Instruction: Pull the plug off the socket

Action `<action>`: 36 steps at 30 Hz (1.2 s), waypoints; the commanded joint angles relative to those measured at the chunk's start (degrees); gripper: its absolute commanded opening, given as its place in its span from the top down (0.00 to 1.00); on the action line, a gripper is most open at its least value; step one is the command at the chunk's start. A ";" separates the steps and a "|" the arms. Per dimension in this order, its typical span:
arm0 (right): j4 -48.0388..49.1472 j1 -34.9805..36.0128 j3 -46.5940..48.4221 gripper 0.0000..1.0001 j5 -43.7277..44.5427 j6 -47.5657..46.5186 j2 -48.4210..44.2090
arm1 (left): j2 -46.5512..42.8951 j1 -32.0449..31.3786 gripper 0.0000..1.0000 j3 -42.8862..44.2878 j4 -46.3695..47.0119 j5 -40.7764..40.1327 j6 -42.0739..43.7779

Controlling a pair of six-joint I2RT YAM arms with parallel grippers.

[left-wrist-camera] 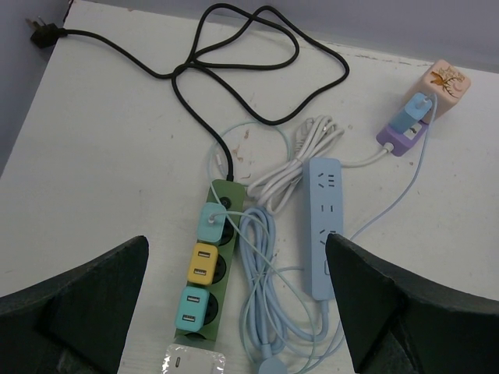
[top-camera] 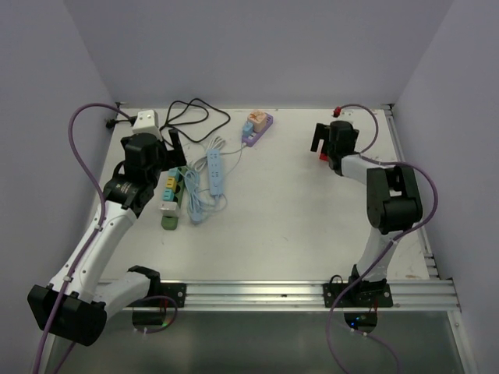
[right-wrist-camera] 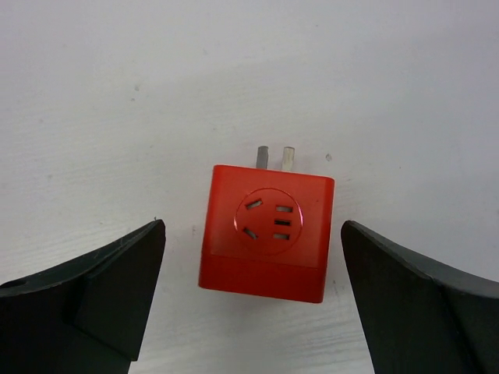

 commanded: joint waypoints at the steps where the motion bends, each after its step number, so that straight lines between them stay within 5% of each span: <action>1: -3.90 0.01 2.87 0.01 -5.22 0.57 -8.05 | -0.95 0.30 0.00 -0.08 2.72 -1.17 1.28; 8: -13.67 1.41 6.31 0.01 -11.73 5.23 -12.97 | -1.21 0.30 0.00 -0.08 2.64 -1.52 0.93; 18: -20.27 12.74 10.34 0.10 -15.26 10.23 -16.06 | -1.65 0.30 0.00 -0.16 2.37 -2.31 0.31; 36: -37.67 15.74 51.73 0.06 -11.92 25.27 17.93 | -2.61 0.21 0.00 0.28 2.28 4.89 0.13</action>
